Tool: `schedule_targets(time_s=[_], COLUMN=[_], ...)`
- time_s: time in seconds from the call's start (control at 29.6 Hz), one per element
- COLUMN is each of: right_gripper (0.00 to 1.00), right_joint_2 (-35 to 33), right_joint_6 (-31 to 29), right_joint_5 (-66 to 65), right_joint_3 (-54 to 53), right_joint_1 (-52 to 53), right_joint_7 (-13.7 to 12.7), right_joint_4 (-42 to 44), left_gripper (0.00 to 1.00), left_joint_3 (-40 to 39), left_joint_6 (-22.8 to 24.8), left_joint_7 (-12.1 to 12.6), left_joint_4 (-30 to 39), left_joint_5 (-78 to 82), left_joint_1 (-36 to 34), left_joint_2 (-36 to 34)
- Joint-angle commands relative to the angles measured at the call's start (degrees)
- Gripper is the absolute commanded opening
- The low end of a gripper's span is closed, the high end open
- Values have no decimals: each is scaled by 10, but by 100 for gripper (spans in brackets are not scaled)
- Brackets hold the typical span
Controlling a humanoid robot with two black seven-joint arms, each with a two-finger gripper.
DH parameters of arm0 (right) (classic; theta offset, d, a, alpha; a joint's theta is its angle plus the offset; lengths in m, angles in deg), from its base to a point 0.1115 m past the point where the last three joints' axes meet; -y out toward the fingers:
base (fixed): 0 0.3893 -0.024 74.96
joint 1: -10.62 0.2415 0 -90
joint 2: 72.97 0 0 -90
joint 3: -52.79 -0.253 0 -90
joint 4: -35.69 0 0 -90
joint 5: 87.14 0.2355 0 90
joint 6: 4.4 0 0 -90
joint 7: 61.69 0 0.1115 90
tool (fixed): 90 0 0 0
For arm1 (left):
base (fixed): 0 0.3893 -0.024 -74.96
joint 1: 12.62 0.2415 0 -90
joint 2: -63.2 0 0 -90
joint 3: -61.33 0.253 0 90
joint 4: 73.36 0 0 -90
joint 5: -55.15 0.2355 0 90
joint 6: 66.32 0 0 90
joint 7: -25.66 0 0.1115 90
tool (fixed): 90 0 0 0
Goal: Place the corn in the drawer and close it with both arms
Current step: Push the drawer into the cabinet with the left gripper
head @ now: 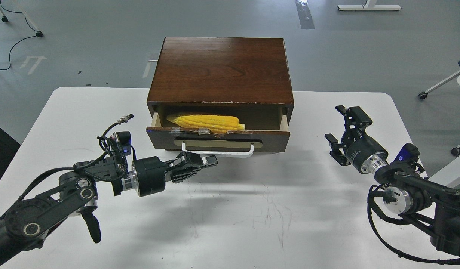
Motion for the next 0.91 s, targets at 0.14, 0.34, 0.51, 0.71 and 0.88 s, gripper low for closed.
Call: schedule_targets(time_s=[0.14, 0.34, 0.51, 0.71, 0.88], right_gripper=[100, 100, 100, 100, 100], right_joint_2=[0, 0, 0, 0, 0], right_joint_6=[0, 0, 0, 0, 0], right_joint_5=[0, 0, 0, 0, 0], right_joint_3=[0, 0, 0, 0, 0], right_joint_1=[0, -3, -5, -5, -5], right_joint_7=[0, 0, 0, 0, 0], right_joint_4=[0, 0, 0, 0, 0], left_gripper=[0, 0, 0, 0, 0], left_joint_3=[0, 1, 1, 1, 1], left_joint_6=[0, 0, 0, 0, 0], left_joint_7=[-1, -1, -1, -1, -1], left_joint_4=[-20, -44, -53, -62, -70], left_joint_5=[-6, -8, -9, -15, -16], left_joint_1=[-10, -23, -30, -36, -43], left_joint_2=[0, 13, 16, 17, 20])
